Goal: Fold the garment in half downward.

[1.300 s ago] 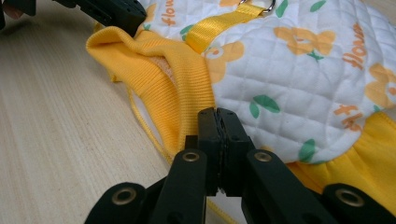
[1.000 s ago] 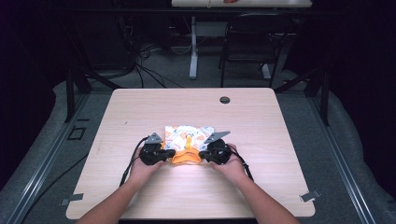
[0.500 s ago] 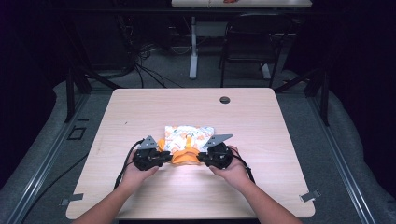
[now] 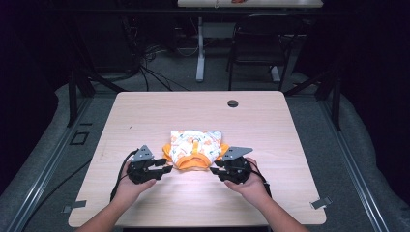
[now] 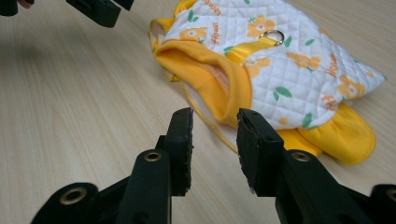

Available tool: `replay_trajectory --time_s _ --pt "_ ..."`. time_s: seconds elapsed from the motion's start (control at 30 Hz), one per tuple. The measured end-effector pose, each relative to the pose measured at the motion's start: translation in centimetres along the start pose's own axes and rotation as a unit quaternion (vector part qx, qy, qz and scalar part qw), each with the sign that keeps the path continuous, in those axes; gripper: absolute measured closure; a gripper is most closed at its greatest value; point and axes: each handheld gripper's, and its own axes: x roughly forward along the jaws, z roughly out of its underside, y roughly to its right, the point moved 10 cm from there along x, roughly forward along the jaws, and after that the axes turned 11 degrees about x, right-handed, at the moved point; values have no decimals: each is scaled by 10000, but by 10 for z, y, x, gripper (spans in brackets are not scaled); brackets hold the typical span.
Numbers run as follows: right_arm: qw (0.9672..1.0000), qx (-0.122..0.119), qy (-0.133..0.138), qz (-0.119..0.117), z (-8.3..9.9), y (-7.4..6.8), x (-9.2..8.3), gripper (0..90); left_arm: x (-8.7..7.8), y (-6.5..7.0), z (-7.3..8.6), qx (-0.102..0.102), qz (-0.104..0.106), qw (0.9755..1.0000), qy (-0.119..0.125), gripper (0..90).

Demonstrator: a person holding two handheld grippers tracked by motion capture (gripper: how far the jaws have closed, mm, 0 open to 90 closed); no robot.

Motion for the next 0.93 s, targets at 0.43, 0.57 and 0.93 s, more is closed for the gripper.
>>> replay_trajectory --time_s 0.43,0.57,0.93 --pt "9993 362 129 40 23 4 -21 606 -20 -5 24 -177 -173 9997 55 559" --pt "9990 413 101 108 29 8 -20 604 -19 -9 33 -337 -186 9992 88 552" --pt "9987 200 -31 476 40 16 -11 583 -12 -6 38 -244 -152 9996 -10 529"
